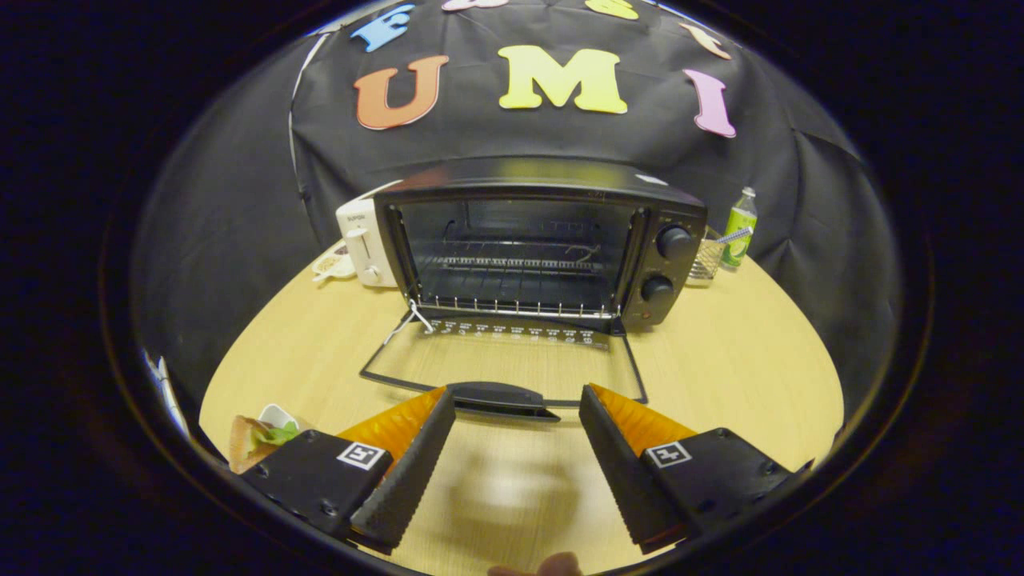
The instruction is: Open the toaster oven, put the food inside, and close the toaster oven door.
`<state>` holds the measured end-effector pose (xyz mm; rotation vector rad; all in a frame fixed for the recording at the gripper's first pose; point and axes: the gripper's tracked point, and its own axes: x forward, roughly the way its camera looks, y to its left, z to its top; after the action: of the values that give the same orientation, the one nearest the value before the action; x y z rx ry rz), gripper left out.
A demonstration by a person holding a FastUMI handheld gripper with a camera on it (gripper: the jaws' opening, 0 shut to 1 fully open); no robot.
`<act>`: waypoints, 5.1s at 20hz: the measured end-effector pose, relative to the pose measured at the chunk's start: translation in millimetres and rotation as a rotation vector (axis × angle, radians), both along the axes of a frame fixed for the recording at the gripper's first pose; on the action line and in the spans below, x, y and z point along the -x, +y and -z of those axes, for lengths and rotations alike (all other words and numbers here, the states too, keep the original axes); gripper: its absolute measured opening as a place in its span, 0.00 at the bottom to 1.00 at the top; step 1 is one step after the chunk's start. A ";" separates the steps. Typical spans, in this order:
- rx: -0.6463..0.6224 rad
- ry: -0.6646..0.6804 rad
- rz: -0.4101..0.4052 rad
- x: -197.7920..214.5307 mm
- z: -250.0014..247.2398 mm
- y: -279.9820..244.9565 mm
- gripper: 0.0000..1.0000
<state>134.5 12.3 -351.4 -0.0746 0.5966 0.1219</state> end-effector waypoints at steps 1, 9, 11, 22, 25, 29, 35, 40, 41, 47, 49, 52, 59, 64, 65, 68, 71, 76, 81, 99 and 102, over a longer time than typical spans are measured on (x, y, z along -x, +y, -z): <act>0.000 -0.020 -0.012 7.1 -18.0 -2.2 1.00; -0.060 -0.098 -0.130 67.6 -126.8 -9.3 1.00; -0.076 -0.073 -0.160 83.4 -139.2 -6.7 1.00; -0.271 0.201 -0.364 142.3 -121.6 72.5 1.00; -0.337 0.329 -0.407 154.8 -91.3 105.3 1.00; -0.428 0.502 -0.385 163.2 -52.9 143.3 1.00; -0.503 0.687 -0.296 153.6 1.5 172.9 1.00; -0.495 0.811 -0.233 146.7 35.3 182.3 0.91; -0.491 0.824 -0.228 146.6 38.2 183.8 0.87; -0.516 0.862 -0.211 139.6 29.8 186.9 0.49; -0.517 0.857 -0.211 137.6 23.9 183.8 0.40; -0.554 0.840 -0.227 136.3 -6.3 178.8 0.36; -0.753 0.675 -0.203 105.1 -107.9 132.0 0.34; -0.860 0.494 -0.078 59.7 -144.9 53.1 0.34; -0.888 0.468 -0.046 50.7 -148.4 34.0 0.34; -0.986 0.408 0.045 19.9 -146.5 -14.4 0.34; -1.094 0.339 0.132 -8.9 -128.9 -50.4 0.34; -1.227 0.224 0.251 -84.9 -57.7 -71.5 0.34; -1.320 0.093 0.312 -148.4 -13.1 -83.8 0.33; -1.344 -0.044 0.328 -268.1 46.3 -43.3 0.52; -1.275 -0.001 0.300 -264.9 46.4 -38.4 0.64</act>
<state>399.4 -26.1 -397.8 1.2437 0.4357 0.1911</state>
